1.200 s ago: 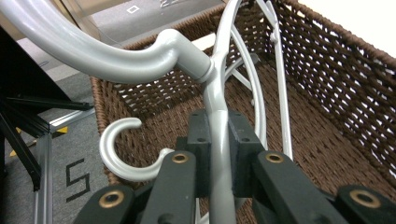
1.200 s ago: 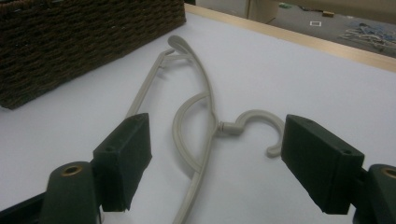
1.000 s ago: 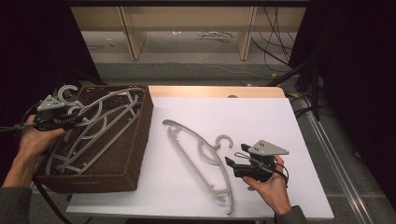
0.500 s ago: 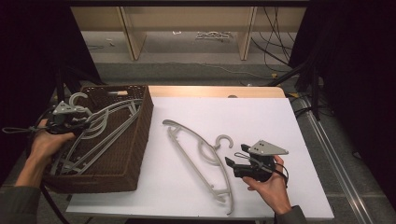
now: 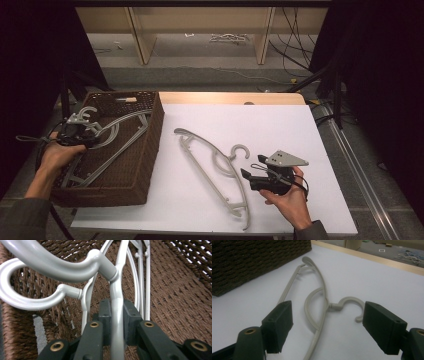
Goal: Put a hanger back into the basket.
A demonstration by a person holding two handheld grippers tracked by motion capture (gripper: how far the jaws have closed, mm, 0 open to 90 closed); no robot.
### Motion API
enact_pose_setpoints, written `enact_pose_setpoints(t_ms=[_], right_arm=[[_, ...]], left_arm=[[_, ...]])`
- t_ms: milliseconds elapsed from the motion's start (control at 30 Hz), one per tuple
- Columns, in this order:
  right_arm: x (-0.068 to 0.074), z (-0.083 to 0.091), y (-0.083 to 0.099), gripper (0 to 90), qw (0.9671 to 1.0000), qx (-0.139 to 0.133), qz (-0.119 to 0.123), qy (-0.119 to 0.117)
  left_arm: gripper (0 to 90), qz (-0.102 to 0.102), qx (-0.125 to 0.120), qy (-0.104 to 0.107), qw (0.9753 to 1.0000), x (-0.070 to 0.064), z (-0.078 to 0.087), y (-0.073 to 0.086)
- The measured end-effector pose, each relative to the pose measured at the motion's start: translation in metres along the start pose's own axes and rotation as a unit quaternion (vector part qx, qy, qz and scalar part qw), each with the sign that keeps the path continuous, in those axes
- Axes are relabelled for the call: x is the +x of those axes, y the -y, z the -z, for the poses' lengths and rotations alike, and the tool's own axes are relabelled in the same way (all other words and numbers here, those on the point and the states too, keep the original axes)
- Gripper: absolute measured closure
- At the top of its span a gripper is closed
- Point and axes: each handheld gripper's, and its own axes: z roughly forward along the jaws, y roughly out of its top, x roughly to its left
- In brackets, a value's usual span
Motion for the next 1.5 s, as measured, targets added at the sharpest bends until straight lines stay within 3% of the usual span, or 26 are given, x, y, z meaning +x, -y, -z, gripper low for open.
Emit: enact_pose_setpoints(t_ms=[100,267,400,500,633,667,767,867,967,1033,1100,1167,1233,1300,1333,1433,1500], right_arm=[[0.000,0.000,0.000,25.3,1.0000,0.003,-0.002,-0.001],[0.000,0.000,0.001,25.3,1.0000,0.002,-0.001,0.001],[0.000,-0.001,0.001,25.2,1.0000,0.003,-0.002,0.002],[0.000,-0.001,0.001,25.0,1.0000,0.003,-0.002,0.001],[0.001,-0.003,0.002,25.0,1.0000,-0.001,-0.005,-0.005],[0.001,-0.003,0.002,25.1,0.9999,0.001,-0.009,-0.008],[0.002,-0.002,0.002,25.0,1.0000,0.005,-0.002,-0.002],[0.002,-0.003,0.002,24.6,1.0000,0.004,-0.002,-0.001],[0.002,-0.003,0.002,24.2,1.0000,0.003,-0.006,-0.003],[0.002,-0.003,0.002,24.0,1.0000,0.001,-0.006,-0.002],[0.002,-0.004,0.002,24.0,1.0000,-0.001,-0.004,-0.001],[0.003,-0.004,0.003,24.0,1.0000,0.000,-0.004,-0.001],[0.003,-0.004,0.003,24.0,0.9999,0.009,-0.008,-0.005],[0.003,-0.005,0.003,24.0,1.0000,0.001,-0.002,-0.003],[0.003,-0.005,0.003,24.0,1.0000,0.005,-0.002,-0.003],[0.003,-0.005,0.004,24.0,1.0000,0.007,-0.004,-0.003],[0.003,-0.005,0.004,24.0,1.0000,0.006,-0.003,-0.003]], left_arm=[[77.2,0.005,0.002,-0.008,1.0000,0.001,0.000,0.000],[66.2,0.018,0.002,-0.025,0.9995,0.007,0.005,0.001],[50.8,0.037,-0.034,-0.044,0.9978,0.005,0.017,-0.002],[46.6,0.039,-0.058,-0.049,0.9963,0.001,0.027,-0.003],[37.8,0.041,-0.091,-0.041,0.9941,-0.012,0.043,-0.005],[37.1,0.048,-0.109,-0.037,0.9922,-0.019,0.046,-0.005],[32.9,0.045,-0.135,-0.026,0.9895,-0.035,0.059,-0.006],[29.3,0.060,-0.173,0.000,0.9832,-0.055,0.071,-0.007],[26.0,0.068,-0.208,0.048,0.9746,-0.077,0.079,-0.007],[23.5,0.069,-0.227,0.066,0.9692,-0.094,0.082,-0.007],[20.7,0.060,-0.234,0.079,0.9671,-0.110,0.084,-0.007],[20.5,0.055,-0.251,0.100,0.9614,-0.127,0.085,-0.007],[20.5,0.052,-0.260,0.116,0.9571,-0.140,0.084,-0.007],[20.5,0.044,-0.263,0.133,0.9545,-0.156,0.081,-0.007],[20.4,0.038,-0.262,0.137,0.9547,-0.163,0.080,-0.007],[19.5,0.031,-0.278,0.159,0.9469,-0.181,0.076,-0.007],[19.4,0.020,-0.283,0.161,0.9452,-0.192,0.074,-0.006]])
